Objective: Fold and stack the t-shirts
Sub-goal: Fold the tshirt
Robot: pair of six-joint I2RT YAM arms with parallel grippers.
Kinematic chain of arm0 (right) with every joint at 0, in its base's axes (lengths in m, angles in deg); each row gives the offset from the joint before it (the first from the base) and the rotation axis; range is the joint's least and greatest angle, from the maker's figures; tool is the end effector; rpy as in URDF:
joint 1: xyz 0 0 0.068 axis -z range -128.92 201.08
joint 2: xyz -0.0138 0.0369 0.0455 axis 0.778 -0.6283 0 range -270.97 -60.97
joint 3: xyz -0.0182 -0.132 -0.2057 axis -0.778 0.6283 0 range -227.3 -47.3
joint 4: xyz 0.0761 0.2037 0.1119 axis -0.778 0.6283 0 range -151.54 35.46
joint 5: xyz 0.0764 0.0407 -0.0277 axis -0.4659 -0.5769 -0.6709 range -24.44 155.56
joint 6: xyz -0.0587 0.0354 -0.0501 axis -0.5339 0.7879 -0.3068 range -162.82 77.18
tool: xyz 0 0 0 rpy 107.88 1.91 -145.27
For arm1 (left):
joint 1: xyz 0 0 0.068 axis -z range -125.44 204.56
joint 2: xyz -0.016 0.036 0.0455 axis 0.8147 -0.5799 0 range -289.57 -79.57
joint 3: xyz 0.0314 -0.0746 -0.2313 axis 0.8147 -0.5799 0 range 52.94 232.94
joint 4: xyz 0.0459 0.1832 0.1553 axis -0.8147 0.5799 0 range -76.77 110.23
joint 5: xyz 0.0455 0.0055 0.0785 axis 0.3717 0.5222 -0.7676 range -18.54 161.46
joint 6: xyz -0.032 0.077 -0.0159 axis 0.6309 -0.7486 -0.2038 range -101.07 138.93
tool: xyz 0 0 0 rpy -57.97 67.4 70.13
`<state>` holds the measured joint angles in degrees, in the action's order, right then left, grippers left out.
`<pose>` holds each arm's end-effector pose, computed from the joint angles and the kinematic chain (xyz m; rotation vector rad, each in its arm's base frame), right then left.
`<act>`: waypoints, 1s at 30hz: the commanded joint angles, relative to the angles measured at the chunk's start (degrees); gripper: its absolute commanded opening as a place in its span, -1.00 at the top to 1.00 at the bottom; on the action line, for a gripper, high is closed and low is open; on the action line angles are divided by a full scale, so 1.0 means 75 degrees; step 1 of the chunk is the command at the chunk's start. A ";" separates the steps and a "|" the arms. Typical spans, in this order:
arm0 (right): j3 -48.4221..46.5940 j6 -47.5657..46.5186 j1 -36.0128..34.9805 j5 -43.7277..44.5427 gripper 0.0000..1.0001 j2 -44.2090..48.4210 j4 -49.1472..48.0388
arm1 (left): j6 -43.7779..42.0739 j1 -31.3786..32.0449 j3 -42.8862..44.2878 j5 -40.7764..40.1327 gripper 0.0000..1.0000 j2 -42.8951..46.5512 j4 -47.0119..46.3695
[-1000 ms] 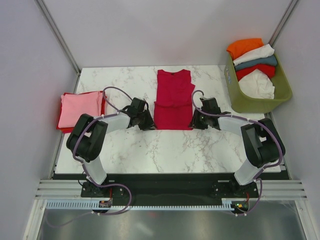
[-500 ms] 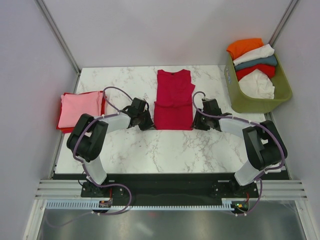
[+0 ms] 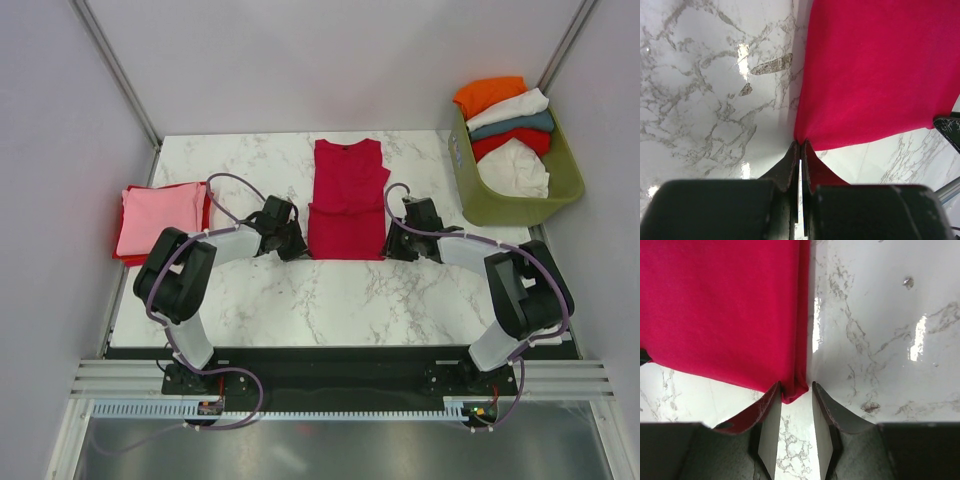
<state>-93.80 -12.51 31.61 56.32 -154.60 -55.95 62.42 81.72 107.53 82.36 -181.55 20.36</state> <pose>0.3002 0.1188 0.1053 0.1725 2.5573 0.5515 0.3068 -0.1732 0.0973 -0.2970 2.6418 -0.6985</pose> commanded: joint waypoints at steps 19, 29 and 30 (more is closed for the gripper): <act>-0.0046 0.0190 -0.0194 -0.0210 1.00 0.0810 0.0415 | -0.0454 0.0059 0.0104 -0.0480 0.95 0.1054 0.0805; -0.0667 0.0014 -0.0182 -0.0269 1.00 0.2907 0.1809 | -0.0537 0.0059 0.0562 -0.0164 0.95 0.2730 0.1814; -0.0690 0.0002 -0.0182 -0.0280 1.00 0.3060 0.1891 | -0.0513 0.0059 0.0550 -0.0152 0.95 0.2884 0.1895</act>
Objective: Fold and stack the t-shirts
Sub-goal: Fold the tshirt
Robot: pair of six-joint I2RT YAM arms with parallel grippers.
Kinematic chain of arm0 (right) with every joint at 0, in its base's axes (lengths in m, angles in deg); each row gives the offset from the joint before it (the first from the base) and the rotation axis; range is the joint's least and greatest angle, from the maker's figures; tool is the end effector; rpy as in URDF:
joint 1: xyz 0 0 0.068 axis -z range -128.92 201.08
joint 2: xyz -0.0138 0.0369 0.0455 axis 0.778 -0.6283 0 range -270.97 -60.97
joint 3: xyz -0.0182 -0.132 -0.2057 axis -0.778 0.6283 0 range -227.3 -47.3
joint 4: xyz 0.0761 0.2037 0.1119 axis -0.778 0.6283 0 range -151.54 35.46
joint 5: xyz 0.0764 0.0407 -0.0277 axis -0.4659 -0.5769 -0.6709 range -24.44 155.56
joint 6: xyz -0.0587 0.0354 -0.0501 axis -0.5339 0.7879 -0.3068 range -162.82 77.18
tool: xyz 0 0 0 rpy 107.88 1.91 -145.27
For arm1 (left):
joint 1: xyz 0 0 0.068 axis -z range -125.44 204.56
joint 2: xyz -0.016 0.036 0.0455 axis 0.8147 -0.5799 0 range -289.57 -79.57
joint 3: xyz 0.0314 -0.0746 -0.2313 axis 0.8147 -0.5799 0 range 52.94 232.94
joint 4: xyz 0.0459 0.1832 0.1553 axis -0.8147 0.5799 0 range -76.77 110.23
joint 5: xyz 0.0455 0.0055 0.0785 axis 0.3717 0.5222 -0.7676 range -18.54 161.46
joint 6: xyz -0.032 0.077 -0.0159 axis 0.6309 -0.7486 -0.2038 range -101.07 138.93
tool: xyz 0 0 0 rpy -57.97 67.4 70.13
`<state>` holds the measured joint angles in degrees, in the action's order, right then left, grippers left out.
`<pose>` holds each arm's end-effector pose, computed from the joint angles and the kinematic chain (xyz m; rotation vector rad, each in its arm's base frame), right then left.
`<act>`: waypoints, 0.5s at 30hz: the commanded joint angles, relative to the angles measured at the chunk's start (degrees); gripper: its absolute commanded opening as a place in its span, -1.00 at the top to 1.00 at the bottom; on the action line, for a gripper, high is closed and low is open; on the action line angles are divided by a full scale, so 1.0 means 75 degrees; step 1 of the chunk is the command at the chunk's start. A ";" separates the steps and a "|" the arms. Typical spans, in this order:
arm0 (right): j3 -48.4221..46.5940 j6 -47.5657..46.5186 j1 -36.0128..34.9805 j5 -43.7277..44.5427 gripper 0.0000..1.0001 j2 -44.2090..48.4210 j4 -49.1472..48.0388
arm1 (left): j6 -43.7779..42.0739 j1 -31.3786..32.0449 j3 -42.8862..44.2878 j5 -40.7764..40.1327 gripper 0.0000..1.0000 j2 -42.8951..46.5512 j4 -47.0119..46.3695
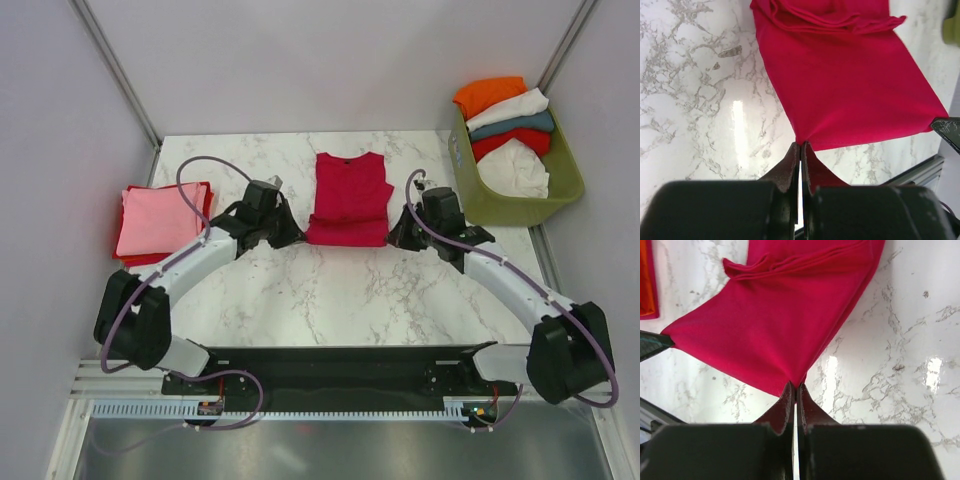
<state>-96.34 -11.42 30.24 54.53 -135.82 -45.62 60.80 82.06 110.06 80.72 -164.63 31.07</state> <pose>0.2741 0.1196 0.1978 0.1165 2.3787 0.6756 0.2883 -0.1636 0.1887 -0.2304 2.4843 -0.7427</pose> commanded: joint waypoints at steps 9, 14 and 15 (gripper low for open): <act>-0.0587 -0.0132 0.0013 0.0005 1.00 0.1718 0.1322 | -0.0063 0.0105 0.0130 0.0711 0.96 0.1907 0.0866; -0.0704 -0.0073 0.0001 0.0227 1.00 0.1801 0.1416 | 0.0043 0.0106 0.0293 0.0805 0.96 0.2025 0.0913; -0.0739 -0.0085 0.0013 0.0286 1.00 0.1777 0.1416 | 0.0043 0.0106 0.0363 0.0863 0.95 0.1932 0.0925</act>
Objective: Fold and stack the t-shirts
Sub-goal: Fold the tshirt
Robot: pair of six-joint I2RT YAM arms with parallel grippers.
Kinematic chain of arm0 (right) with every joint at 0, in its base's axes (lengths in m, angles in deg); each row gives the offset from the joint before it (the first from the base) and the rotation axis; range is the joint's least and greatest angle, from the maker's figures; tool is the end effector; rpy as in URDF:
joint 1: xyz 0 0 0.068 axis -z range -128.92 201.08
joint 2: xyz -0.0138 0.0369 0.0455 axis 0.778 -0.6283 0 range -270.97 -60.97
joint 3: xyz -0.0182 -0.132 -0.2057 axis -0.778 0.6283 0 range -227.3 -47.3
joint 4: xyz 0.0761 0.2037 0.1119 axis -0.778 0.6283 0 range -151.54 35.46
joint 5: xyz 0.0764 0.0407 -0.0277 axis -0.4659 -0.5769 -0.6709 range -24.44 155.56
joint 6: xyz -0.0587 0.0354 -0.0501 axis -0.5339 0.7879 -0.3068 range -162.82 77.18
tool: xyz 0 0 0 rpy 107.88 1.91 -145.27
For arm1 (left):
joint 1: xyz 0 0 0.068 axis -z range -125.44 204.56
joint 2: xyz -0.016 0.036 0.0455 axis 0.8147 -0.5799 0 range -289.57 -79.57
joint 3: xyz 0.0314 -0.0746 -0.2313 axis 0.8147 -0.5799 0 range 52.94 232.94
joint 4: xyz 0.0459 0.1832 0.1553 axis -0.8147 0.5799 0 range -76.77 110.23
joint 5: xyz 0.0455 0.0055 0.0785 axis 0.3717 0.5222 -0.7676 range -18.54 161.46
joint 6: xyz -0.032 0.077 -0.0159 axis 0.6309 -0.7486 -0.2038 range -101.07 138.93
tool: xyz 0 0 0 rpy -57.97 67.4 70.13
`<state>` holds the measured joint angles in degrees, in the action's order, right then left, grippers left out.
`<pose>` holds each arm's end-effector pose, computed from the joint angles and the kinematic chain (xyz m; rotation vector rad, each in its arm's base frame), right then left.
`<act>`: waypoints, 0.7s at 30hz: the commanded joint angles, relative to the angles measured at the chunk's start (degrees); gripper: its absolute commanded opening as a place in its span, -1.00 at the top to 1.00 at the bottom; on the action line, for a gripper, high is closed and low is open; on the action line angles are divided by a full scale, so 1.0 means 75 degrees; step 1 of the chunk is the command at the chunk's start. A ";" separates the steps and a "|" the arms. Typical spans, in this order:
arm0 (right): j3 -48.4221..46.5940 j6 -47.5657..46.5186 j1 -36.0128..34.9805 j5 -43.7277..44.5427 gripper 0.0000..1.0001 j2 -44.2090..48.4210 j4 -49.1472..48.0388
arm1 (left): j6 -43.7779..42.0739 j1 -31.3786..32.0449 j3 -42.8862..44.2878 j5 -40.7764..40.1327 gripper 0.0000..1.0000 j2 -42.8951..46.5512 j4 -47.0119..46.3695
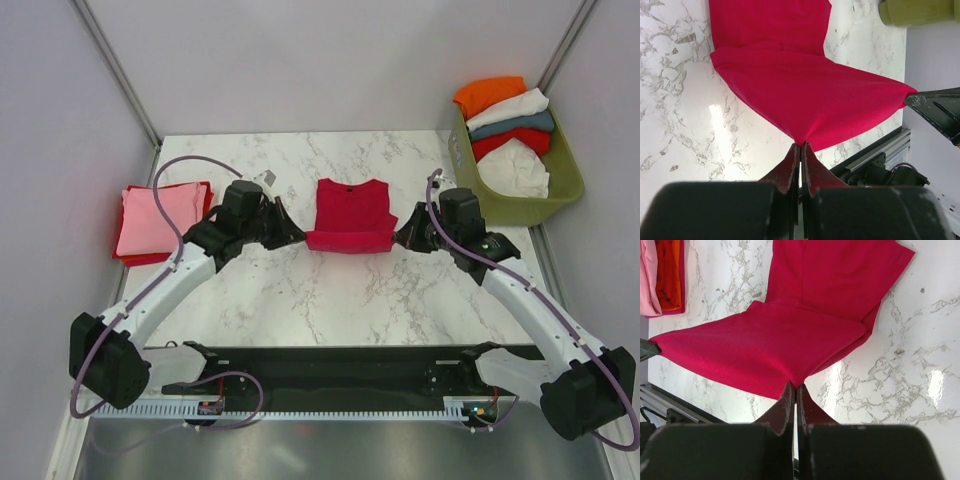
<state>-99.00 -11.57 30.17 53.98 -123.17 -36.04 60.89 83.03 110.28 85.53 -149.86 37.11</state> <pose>0.2406 0.1080 0.2527 0.0881 2.2796 0.7178 0.2484 -0.1553 0.2548 -0.1321 2.3570 -0.9176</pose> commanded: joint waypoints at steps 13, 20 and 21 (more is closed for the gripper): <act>-0.1578 -0.0310 0.0291 0.0945 1.00 -0.1444 0.0163 | -0.0320 -0.0315 0.2523 0.0433 0.95 -0.2182 0.0308; -0.2574 -0.0486 0.0736 0.0875 1.00 -0.2827 0.0105 | -0.0414 -0.0771 0.3720 0.0691 0.96 -0.3577 0.0449; -0.2795 -0.0486 0.0772 0.0887 1.00 -0.3107 0.0093 | -0.0449 -0.0819 0.4023 0.0714 0.96 -0.3729 0.0495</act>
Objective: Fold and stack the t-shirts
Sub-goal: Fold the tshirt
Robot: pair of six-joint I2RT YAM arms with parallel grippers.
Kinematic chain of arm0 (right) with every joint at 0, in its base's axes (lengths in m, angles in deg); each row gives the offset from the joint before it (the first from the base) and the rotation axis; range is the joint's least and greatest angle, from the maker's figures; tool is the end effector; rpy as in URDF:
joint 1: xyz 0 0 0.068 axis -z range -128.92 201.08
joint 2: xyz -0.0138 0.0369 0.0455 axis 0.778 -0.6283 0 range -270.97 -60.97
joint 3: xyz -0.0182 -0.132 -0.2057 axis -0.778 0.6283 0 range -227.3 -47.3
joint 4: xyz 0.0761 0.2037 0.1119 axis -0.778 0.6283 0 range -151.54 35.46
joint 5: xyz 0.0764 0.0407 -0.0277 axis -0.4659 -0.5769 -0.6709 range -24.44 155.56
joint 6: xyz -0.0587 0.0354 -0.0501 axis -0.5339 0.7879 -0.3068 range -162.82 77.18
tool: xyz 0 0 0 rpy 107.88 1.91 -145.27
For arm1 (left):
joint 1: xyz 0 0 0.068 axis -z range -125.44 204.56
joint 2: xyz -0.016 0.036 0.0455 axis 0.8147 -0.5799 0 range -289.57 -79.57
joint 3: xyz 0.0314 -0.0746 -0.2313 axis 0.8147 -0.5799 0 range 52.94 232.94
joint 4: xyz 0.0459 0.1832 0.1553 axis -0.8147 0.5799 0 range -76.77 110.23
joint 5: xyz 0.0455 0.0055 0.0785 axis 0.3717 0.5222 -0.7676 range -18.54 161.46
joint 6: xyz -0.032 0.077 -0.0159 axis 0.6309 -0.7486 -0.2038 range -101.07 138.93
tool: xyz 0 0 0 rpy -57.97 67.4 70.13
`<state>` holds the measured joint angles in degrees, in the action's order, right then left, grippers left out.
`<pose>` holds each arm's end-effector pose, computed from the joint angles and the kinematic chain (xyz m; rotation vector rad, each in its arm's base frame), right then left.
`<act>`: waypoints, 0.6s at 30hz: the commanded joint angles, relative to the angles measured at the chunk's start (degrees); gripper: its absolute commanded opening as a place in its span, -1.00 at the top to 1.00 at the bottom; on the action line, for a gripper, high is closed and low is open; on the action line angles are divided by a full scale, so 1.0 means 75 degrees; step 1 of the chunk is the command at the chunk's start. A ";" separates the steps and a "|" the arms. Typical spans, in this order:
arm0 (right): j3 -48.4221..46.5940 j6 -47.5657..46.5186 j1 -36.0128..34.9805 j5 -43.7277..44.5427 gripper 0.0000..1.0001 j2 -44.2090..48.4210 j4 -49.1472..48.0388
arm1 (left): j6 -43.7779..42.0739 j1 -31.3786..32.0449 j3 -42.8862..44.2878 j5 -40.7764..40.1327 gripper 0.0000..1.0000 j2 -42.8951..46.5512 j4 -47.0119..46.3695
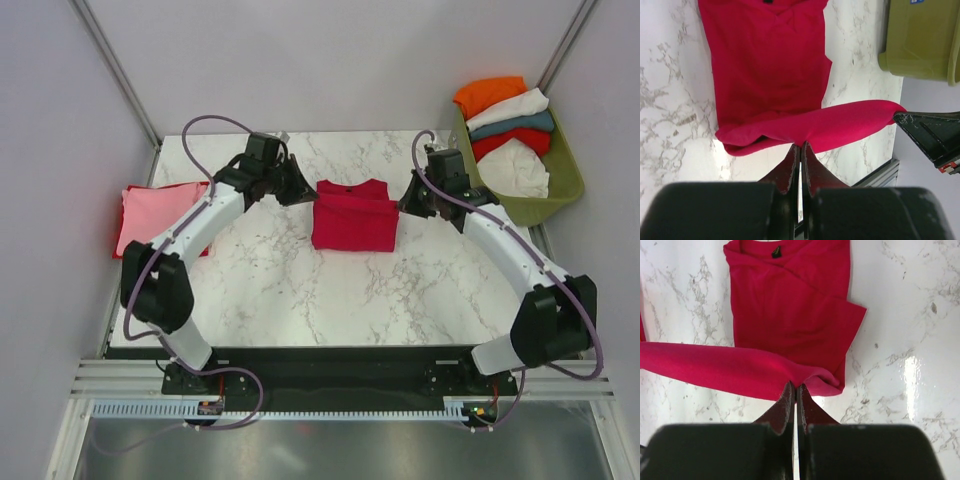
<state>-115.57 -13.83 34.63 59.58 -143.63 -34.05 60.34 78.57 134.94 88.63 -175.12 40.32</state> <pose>0.3190 0.1023 0.2496 0.2025 2.3456 0.5192 0.3451 -0.1778 0.2581 -0.1997 2.4137 -0.9070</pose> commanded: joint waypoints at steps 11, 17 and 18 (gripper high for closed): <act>-0.2695 0.0012 0.0715 0.0012 0.92 -0.3378 -0.0534 | -0.0236 -0.0892 0.3245 0.0804 0.94 -0.3439 0.0185; -0.4018 0.0423 0.1056 -0.0726 -0.53 -0.5288 -0.1449 | -0.0271 -0.1092 0.5670 0.1072 -0.46 -0.5806 0.0091; -0.4185 0.0388 0.1045 -0.0750 -0.62 -0.5455 -0.1427 | -0.0294 -0.1127 0.5997 0.1121 -0.56 -0.5892 0.0103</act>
<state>-141.30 -11.62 41.71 56.61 -180.19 -40.37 59.45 71.09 173.05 93.70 -214.33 41.30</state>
